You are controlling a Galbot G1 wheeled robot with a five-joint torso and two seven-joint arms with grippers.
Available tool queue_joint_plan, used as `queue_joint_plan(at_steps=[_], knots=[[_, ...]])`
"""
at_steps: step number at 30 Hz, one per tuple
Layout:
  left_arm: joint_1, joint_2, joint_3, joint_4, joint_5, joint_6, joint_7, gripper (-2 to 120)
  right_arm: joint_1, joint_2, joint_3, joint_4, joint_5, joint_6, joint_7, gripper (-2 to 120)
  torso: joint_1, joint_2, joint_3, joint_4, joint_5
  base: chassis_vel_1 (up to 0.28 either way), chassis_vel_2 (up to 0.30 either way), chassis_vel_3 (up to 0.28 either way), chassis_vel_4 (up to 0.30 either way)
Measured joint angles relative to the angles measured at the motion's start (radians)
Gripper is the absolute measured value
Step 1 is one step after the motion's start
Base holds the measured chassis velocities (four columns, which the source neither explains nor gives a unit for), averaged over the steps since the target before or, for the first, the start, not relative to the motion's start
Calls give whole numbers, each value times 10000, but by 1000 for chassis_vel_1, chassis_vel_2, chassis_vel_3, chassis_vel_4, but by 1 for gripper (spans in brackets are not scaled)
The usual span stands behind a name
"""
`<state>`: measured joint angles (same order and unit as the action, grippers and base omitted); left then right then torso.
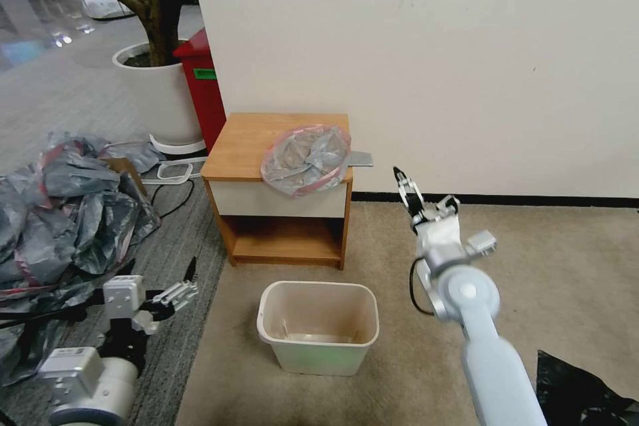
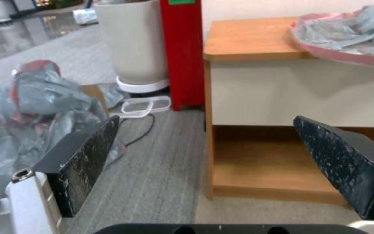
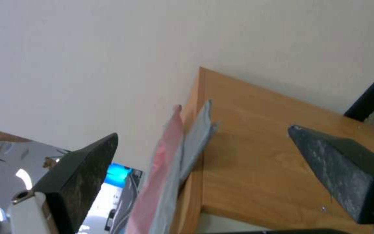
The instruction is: Pick up the garbage bag from the table and place it over the trash can.
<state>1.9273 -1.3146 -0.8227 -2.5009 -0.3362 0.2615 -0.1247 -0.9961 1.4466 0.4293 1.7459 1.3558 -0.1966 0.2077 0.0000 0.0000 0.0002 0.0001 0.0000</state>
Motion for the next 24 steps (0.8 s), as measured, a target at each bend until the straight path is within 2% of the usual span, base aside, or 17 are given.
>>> queue_joint_plan(at_steps=[15,16,17,21,22,24], knots=[[110,-270,-106,7,356,-263,49,100,1519,256,-667,-2256,749,-58,-358,98,0,0,-1,-1,0,0,0,0,0],[129,-301,-137,7,429,-343,54,100,1725,323,-701,-2473,750,-53,-433,91,0,0,-1,-1,0,0,0,0,0],[129,-301,-137,7,429,-343,54,100,1725,323,-701,-2473,750,-53,-433,91,0,0,-1,-1,0,0,0,0,0],[170,-458,-123,8,587,-465,59,100,2139,453,-822,-2847,741,-34,-587,72,0,0,-1,-1,0,0,0,0,0],[170,-458,-123,8,587,-465,59,100,2139,453,-822,-2847,741,-34,-587,72,0,0,-1,-1,0,0,0,0,0],[172,-483,-115,8,609,-494,59,100,2254,487,-829,-2932,731,-11,-605,65,0,0,-2,0,0,0,0,0,0]])
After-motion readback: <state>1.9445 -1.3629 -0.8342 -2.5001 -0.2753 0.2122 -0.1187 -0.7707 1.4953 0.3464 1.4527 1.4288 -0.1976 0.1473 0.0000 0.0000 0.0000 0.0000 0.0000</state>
